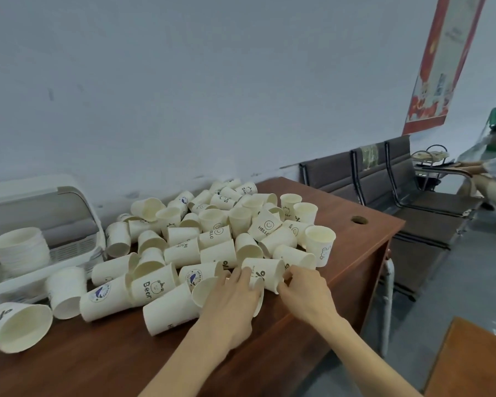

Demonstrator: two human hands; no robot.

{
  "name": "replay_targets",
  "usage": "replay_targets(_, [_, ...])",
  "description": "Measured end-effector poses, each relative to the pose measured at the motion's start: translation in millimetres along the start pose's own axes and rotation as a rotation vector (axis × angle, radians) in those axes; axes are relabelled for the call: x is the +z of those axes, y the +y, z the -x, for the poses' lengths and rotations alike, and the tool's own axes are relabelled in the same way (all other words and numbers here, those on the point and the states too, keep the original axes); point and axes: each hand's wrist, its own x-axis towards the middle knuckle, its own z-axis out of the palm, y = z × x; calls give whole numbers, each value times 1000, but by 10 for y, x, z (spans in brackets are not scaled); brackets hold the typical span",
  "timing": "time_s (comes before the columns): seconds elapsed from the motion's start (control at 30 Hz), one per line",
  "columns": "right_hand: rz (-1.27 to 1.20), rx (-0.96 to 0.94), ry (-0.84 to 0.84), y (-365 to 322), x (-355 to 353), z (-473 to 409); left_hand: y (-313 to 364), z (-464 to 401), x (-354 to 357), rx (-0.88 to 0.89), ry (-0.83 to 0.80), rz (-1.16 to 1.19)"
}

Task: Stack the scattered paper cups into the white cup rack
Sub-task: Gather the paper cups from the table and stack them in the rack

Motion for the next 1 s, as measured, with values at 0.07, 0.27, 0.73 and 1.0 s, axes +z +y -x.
replay_targets(0.07, [-1, 11, -35, -18, 33, -5, 3, -23, 1, 6, 3, -21])
replay_targets(0.27, [33, 15, -99, -32, 126, -45, 4, -14, -43, 33, 10, -60])
replay_targets(0.73, [-36, -168, 192, -166, -22, -144, 10, 23, -66, 113, 269, -11])
replay_targets(1.0, [-148, -278, 407, -326, -243, -218, -20, 44, -99, 4, 398, 149])
